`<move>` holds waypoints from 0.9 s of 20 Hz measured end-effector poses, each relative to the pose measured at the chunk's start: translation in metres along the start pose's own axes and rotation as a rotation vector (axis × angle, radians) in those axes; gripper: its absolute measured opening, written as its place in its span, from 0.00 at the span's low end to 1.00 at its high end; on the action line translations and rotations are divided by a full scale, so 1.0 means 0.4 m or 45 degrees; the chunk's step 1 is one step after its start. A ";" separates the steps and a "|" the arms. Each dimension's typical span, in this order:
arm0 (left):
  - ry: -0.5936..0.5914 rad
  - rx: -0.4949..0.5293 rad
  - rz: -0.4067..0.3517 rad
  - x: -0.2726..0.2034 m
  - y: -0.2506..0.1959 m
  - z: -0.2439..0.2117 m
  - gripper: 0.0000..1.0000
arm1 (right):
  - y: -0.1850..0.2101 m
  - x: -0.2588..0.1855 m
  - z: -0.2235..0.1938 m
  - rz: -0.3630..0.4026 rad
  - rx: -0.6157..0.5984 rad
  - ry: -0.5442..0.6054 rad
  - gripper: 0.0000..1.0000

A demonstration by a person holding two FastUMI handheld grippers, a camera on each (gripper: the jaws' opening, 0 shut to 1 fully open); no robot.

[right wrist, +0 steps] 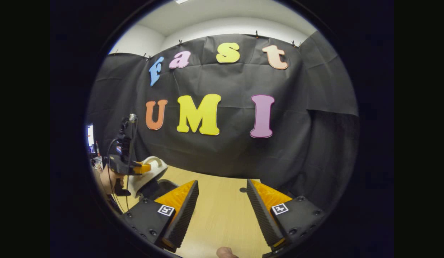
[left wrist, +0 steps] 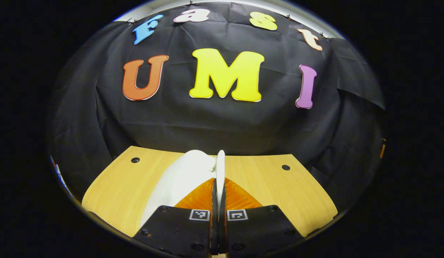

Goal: First open the suitcase, pack the skin care products into it, and then close the suitcase.

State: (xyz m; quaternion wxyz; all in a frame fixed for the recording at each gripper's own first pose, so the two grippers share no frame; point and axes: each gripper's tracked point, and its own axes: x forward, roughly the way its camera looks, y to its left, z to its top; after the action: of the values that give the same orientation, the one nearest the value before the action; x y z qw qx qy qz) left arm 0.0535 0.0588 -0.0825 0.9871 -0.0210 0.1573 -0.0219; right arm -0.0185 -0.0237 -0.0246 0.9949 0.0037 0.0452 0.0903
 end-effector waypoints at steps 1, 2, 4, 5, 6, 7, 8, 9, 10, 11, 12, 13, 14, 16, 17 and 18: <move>0.026 -0.004 -0.014 0.016 -0.022 -0.021 0.04 | -0.006 0.000 -0.005 0.000 -0.004 0.006 0.80; 0.045 -0.008 -0.028 0.034 -0.045 -0.039 0.04 | -0.009 -0.002 -0.013 -0.002 -0.006 0.017 0.80; 0.069 -0.005 -0.042 0.077 -0.079 -0.068 0.04 | -0.021 -0.004 -0.026 -0.007 0.004 0.042 0.80; 0.084 -0.001 -0.053 0.092 -0.097 -0.087 0.04 | -0.027 -0.005 -0.027 -0.010 0.004 0.048 0.79; 0.112 -0.003 -0.069 0.108 -0.116 -0.109 0.04 | -0.040 -0.005 -0.031 -0.026 -0.008 0.056 0.79; 0.135 -0.002 -0.082 0.116 -0.133 -0.132 0.04 | -0.050 -0.004 -0.038 -0.033 -0.014 0.064 0.79; 0.162 0.004 -0.091 0.125 -0.147 -0.155 0.04 | -0.053 -0.008 -0.043 -0.038 -0.012 0.072 0.79; 0.188 0.013 -0.098 0.134 -0.161 -0.179 0.04 | -0.062 -0.009 -0.050 -0.046 -0.008 0.084 0.79; 0.212 0.027 -0.106 0.139 -0.172 -0.199 0.04 | -0.069 -0.011 -0.061 -0.050 -0.004 0.099 0.80; 0.235 0.054 -0.113 0.140 -0.185 -0.219 0.04 | -0.074 -0.011 -0.071 -0.051 0.004 0.111 0.80; 0.252 0.080 -0.111 0.142 -0.192 -0.240 0.04 | -0.078 -0.014 -0.079 -0.052 0.008 0.124 0.77; 0.272 0.091 -0.113 0.148 -0.197 -0.260 0.04 | -0.082 -0.014 -0.089 -0.055 0.008 0.138 0.77; 0.297 0.091 -0.117 0.158 -0.202 -0.280 0.04 | -0.082 -0.019 -0.098 -0.053 0.010 0.153 0.77; 0.347 0.092 -0.108 0.156 -0.209 -0.317 0.04 | -0.084 -0.024 -0.106 -0.051 0.011 0.171 0.79; 0.358 0.095 -0.105 0.156 -0.213 -0.329 0.05 | -0.089 -0.024 -0.103 -0.054 0.006 0.171 0.79; 0.365 0.108 -0.103 0.157 -0.217 -0.341 0.05 | -0.088 -0.027 -0.100 -0.055 0.003 0.167 0.77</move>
State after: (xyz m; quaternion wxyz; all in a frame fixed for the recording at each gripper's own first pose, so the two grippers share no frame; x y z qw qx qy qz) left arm 0.0674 -0.0357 -0.2272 0.9528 0.0179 0.2945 -0.0712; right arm -0.0263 -0.0605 -0.0639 0.9915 -0.0020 0.1103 0.0687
